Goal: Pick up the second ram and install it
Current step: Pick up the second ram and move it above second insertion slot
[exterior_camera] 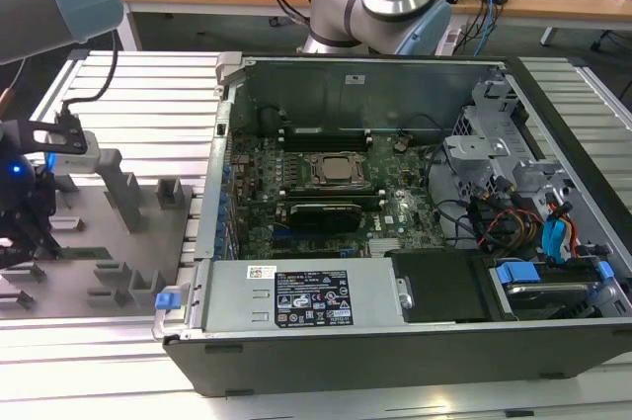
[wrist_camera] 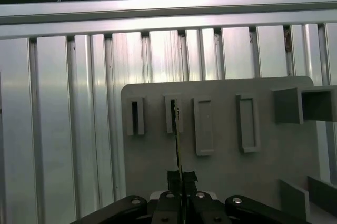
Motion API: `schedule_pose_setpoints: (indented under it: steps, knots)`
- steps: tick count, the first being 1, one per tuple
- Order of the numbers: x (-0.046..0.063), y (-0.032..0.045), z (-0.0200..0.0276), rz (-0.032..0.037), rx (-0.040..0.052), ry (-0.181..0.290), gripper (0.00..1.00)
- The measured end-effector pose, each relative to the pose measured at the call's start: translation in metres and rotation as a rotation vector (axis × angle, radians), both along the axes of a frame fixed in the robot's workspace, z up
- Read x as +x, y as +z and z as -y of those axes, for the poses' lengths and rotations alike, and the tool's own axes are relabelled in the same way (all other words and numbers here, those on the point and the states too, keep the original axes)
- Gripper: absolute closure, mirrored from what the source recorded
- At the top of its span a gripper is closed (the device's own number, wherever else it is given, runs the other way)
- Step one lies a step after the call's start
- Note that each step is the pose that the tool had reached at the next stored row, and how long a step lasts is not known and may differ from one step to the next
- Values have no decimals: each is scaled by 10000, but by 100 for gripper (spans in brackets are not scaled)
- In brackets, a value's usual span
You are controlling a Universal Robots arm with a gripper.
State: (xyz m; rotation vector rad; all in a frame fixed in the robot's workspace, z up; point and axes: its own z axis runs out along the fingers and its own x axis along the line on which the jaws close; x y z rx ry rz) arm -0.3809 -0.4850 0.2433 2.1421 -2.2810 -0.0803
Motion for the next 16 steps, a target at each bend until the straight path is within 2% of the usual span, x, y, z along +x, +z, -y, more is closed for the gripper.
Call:
schedule_pose_setpoints:
  steps: [14, 16]
  knots:
    - [0, 130, 0, 0, 0, 0, 87]
    - [0, 169, 0, -1, 0, 0, 87]
